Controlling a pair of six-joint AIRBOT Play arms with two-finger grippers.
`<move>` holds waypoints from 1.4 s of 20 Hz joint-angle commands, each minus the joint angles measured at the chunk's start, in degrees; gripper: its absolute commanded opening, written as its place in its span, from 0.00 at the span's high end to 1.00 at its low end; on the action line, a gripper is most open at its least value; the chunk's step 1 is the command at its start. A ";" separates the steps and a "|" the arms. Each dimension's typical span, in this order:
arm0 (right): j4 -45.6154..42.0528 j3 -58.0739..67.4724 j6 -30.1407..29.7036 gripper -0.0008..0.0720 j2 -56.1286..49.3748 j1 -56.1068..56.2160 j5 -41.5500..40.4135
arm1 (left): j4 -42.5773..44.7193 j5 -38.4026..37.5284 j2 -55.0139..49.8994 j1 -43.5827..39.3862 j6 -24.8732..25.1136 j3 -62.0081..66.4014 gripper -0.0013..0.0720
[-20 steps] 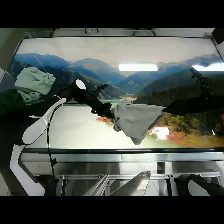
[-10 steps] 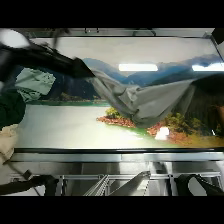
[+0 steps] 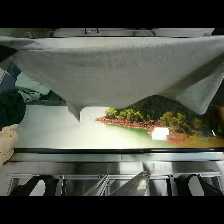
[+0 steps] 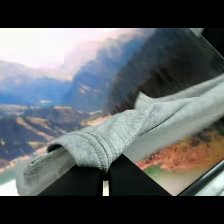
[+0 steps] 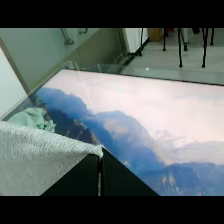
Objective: Fold the shirts.
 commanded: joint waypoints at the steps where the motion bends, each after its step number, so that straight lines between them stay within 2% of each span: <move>1: 1.79 0.74 -3.54 0.97 -5.97 5.49 -4.98 | -2.62 0.35 -0.42 3.93 2.89 -7.26 0.95; 4: -3.69 0.74 -5.62 0.97 -18.99 17.18 -10.40 | -2.23 2.10 -10.88 -0.33 6.32 -13.33 0.95; 7: -8.63 0.74 -7.26 0.97 -34.69 24.26 -21.44 | 0.94 7.21 -23.91 -3.39 8.68 -16.81 0.96; 8: -8.74 0.79 -8.02 0.97 -38.99 24.87 -23.67 | 1.07 8.90 -28.48 -3.96 10.38 -17.46 0.92; 9: -8.37 0.90 -8.15 0.96 -42.56 24.83 -24.15 | 1.01 9.86 -32.61 -4.24 10.93 -17.11 0.61; 10: -7.41 1.11 -8.13 0.70 -45.27 24.41 -24.04 | 1.11 9.92 -36.65 -3.91 10.93 -15.34 0.37; 11: -7.26 1.31 -7.76 0.38 -46.42 23.52 -23.71 | 1.11 9.25 -39.82 -3.10 10.62 -12.55 0.11; 12: -7.72 1.33 -6.23 0.35 -46.10 22.01 -22.86 | 1.14 7.82 -42.42 -1.75 9.03 -8.98 0.04; 14: -11.74 1.33 -1.73 0.36 -43.19 17.35 -17.68 | 2.25 2.34 -45.29 1.92 5.73 -2.34 0.04; 16: -22.86 0.94 4.35 0.37 -39.65 12.13 -8.94 | 5.27 -3.28 -45.53 5.07 2.73 -0.57 0.05; 17: -27.78 -0.96 6.32 0.48 -37.86 10.03 -4.02 | 7.15 -5.25 -44.65 6.08 2.23 -2.47 0.05; 18: -30.60 -4.57 7.37 0.49 -35.82 8.37 -1.18 | 9.57 -5.90 -43.04 6.71 1.64 -6.27 0.05; 20: -32.74 -15.17 8.28 0.49 -30.88 5.53 -1.20 | 12.87 -3.50 -38.64 7.02 1.66 -16.74 0.05; 22: -32.74 -25.40 8.57 0.49 -26.71 2.80 -5.44 | 14.80 1.03 -35.23 6.27 1.73 -26.18 0.05; 26: -28.87 -34.64 8.44 0.49 -23.12 1.20 -8.50 | 17.46 8.85 -34.32 3.10 1.68 -36.13 0.05; 27: -27.39 -35.41 8.22 0.49 -22.69 1.20 -8.59 | 17.44 10.73 -35.28 1.68 1.68 -36.81 0.09; 28: -26.93 -35.58 8.24 0.49 -22.43 1.27 -8.50 | 17.44 12.13 -36.83 0.26 1.70 -36.87 0.24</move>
